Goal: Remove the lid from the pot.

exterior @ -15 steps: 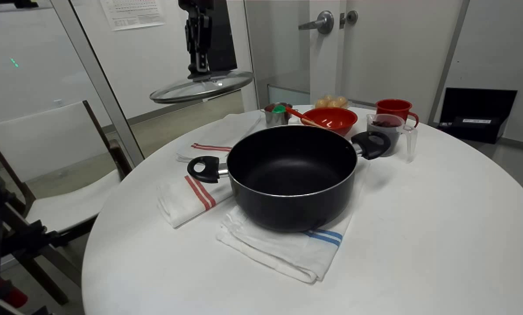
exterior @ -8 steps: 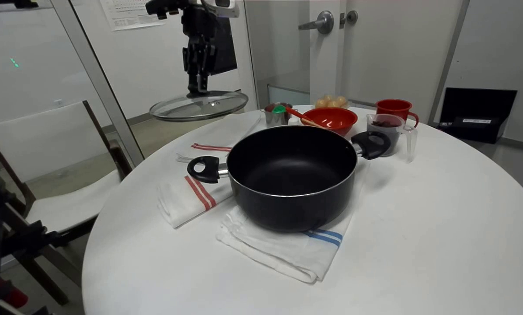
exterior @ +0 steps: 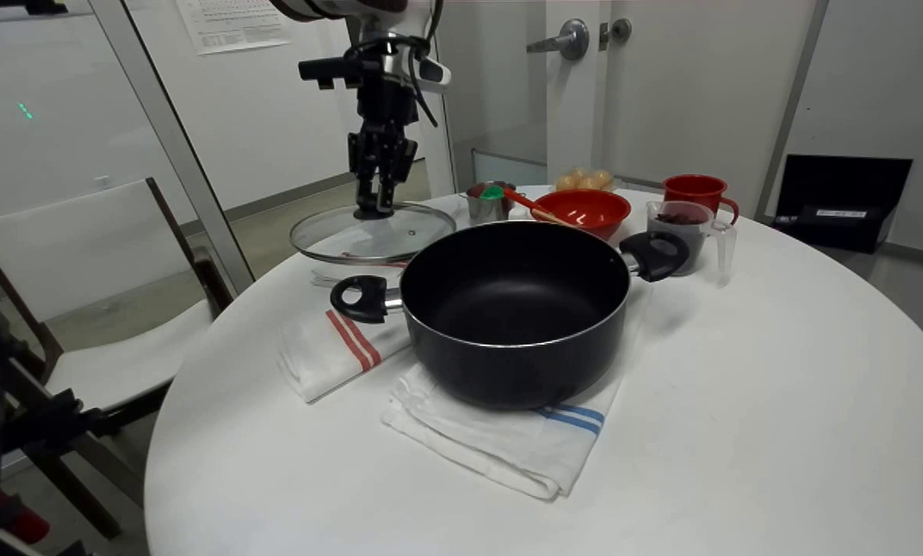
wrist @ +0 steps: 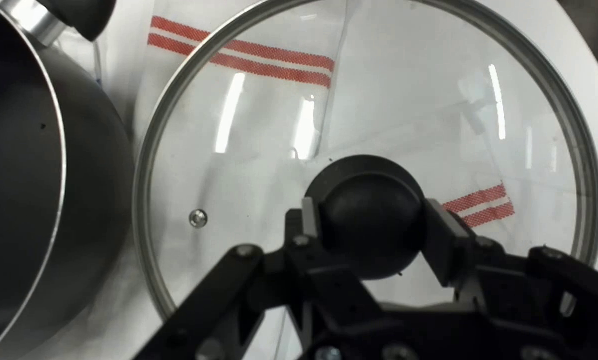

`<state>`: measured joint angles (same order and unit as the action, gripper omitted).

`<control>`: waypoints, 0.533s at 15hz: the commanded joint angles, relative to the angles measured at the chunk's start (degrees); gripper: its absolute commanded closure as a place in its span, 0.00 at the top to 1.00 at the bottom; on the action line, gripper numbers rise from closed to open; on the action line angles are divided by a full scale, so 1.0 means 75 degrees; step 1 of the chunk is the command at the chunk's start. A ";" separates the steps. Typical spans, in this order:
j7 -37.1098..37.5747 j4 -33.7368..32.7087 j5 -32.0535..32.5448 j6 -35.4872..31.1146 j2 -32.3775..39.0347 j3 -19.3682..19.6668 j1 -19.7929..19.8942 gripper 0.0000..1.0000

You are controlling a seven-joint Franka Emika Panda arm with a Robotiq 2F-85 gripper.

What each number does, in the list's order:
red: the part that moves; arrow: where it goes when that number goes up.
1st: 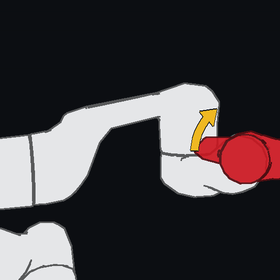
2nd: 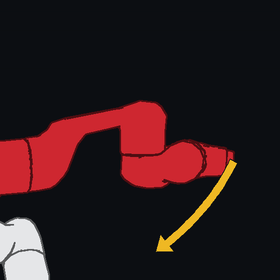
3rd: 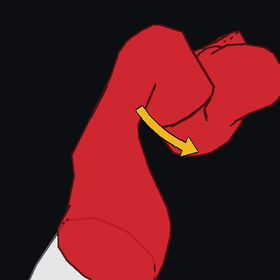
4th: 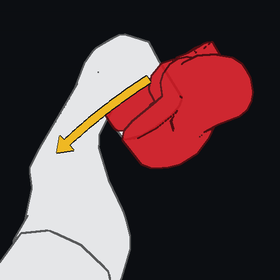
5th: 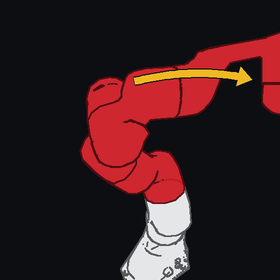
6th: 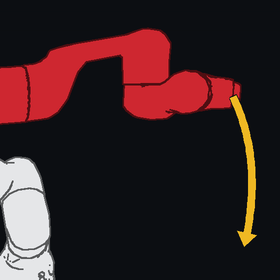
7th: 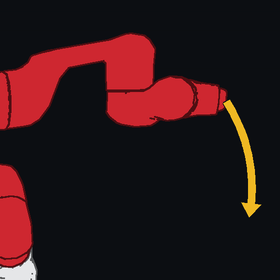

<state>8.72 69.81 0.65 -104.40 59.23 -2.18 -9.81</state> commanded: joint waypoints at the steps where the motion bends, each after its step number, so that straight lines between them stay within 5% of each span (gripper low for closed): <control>1: -0.0415 -0.1081 -0.0090 0.0491 0.0771 -0.0112 0.0155 0.26; 8: -0.0497 -0.1781 0.0007 0.0390 0.1548 -0.0071 0.0043 0.26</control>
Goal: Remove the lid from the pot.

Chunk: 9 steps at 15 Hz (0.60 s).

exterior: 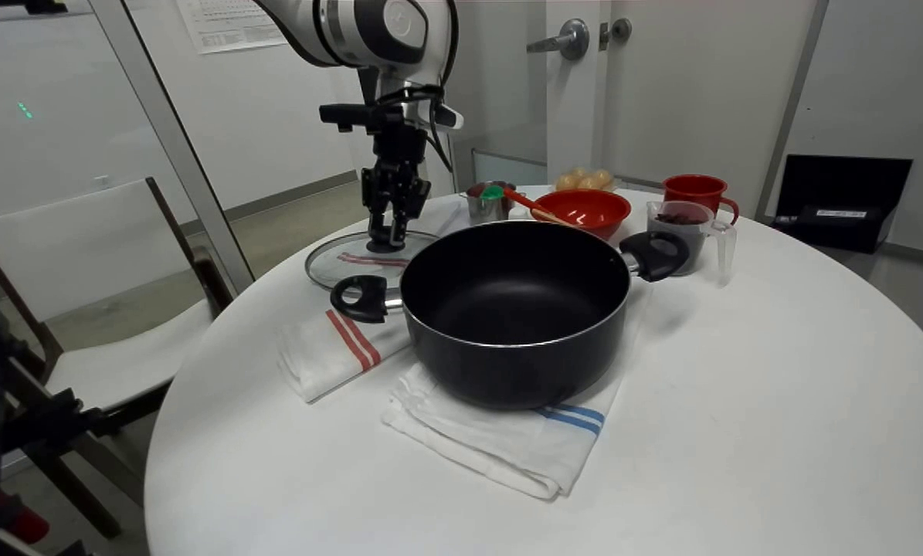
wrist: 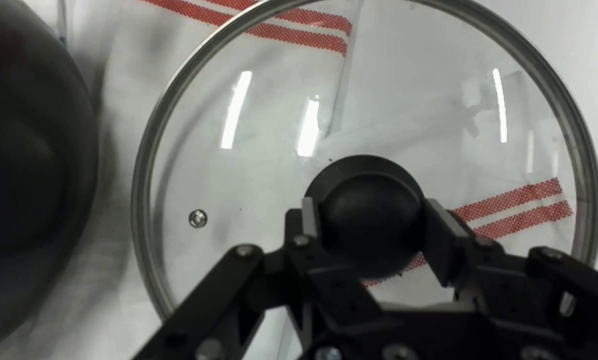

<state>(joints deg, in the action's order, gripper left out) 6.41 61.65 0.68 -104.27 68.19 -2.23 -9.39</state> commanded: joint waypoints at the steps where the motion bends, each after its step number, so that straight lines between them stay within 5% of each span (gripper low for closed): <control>1: -0.0201 -0.0798 0.0011 0.0393 0.0452 -0.0060 -0.0027 0.26; 6: -0.0394 -0.1078 0.0049 0.0563 0.0768 -0.0050 -0.0018 0.26; 7: -0.0433 -0.1060 0.0047 0.0583 0.0733 -0.0053 -0.0009 0.74; 9: -0.0540 -0.0914 0.0047 0.0560 0.0604 -0.0050 0.0003 0.82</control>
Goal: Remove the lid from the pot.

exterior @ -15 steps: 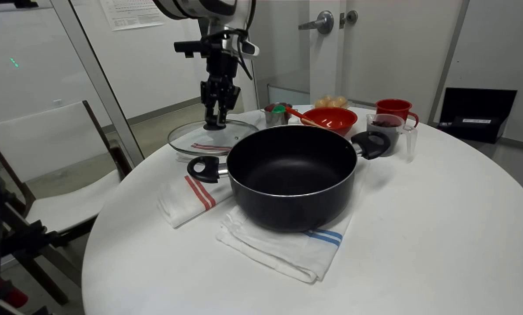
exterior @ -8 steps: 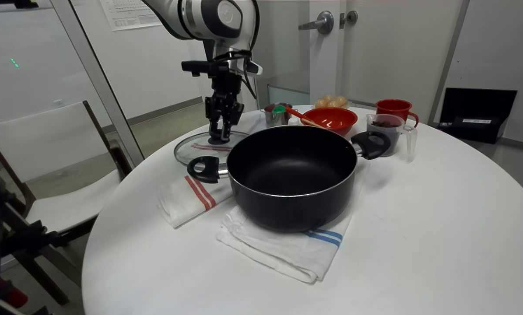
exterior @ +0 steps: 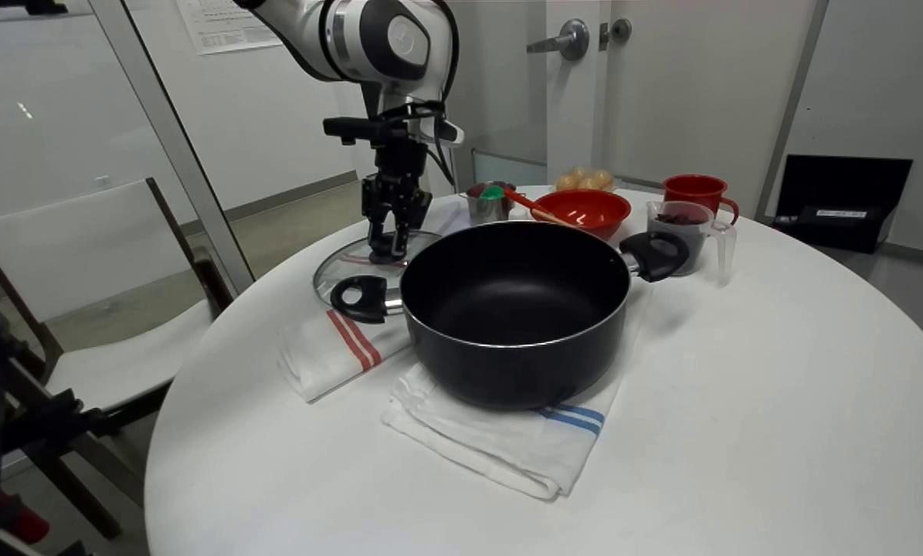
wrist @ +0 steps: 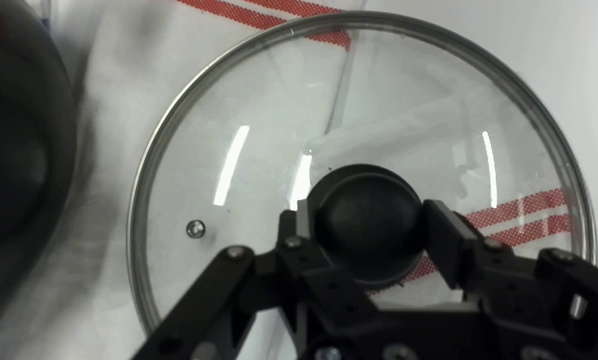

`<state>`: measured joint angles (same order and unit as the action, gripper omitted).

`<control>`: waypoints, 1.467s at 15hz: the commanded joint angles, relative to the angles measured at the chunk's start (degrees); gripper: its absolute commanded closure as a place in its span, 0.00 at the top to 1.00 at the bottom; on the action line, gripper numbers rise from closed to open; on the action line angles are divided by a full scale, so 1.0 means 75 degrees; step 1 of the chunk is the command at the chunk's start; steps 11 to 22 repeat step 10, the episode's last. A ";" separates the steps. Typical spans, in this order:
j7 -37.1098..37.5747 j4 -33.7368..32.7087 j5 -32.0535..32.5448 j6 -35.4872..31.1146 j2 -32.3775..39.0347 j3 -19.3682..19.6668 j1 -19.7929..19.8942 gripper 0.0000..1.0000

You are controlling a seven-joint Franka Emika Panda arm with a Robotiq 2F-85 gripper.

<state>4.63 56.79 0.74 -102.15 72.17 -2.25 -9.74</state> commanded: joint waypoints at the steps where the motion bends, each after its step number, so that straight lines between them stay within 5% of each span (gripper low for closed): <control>1: -0.0424 -0.0145 0.0060 0.0239 -0.0041 -0.0053 0.0055 0.90; 3: -0.0607 0.0103 0.0086 0.0143 -0.0267 -0.0043 0.0053 1.00; 10: -0.0987 0.1089 0.0110 -0.0195 -0.1178 -0.0022 0.0003 1.00; 22: -0.0987 0.1089 0.0110 -0.0195 -0.1178 -0.0022 0.0003 1.00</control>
